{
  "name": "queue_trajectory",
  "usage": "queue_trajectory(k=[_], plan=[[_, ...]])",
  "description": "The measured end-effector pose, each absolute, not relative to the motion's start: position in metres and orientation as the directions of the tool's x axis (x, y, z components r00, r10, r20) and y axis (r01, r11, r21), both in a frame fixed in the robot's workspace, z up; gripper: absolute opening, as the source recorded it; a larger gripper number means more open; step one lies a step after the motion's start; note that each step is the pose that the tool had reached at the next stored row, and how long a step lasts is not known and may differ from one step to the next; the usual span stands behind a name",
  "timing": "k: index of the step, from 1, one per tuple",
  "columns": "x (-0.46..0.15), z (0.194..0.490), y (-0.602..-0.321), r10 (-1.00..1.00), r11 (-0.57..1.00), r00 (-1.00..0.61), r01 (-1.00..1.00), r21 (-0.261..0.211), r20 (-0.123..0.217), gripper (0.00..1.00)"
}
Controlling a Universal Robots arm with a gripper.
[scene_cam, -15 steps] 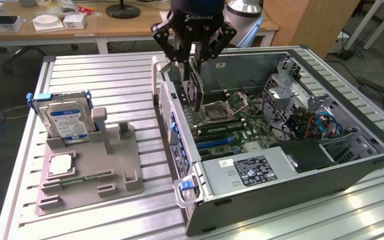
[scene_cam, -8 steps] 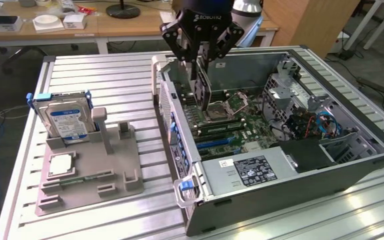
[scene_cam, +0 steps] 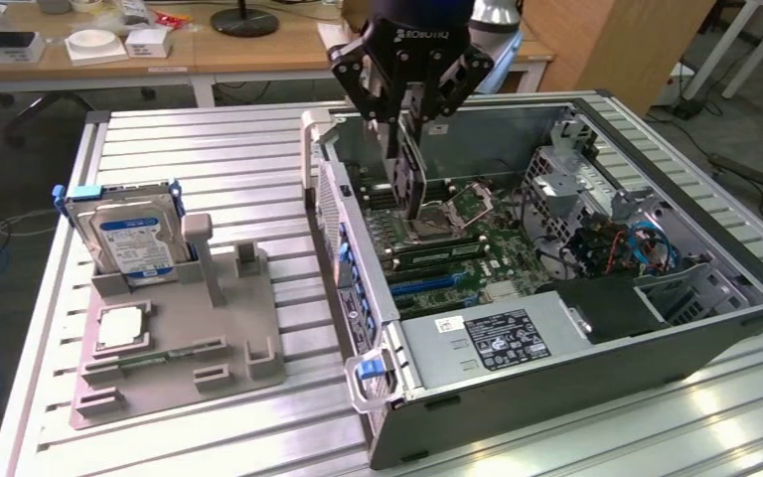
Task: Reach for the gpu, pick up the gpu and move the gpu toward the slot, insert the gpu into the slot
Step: 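Pick up the gpu and move the gpu toward the slot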
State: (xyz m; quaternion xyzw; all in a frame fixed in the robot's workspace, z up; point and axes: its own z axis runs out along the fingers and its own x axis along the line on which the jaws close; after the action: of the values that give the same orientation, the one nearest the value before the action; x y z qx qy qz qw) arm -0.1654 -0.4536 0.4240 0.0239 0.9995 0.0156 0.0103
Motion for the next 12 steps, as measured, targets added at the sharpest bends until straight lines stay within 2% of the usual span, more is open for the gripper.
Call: queue_trajectory(k=[12], plan=[[-0.125,0.424,-0.454,0.042,0.999,-0.999,0.041,0.032,-0.02,0.26]])
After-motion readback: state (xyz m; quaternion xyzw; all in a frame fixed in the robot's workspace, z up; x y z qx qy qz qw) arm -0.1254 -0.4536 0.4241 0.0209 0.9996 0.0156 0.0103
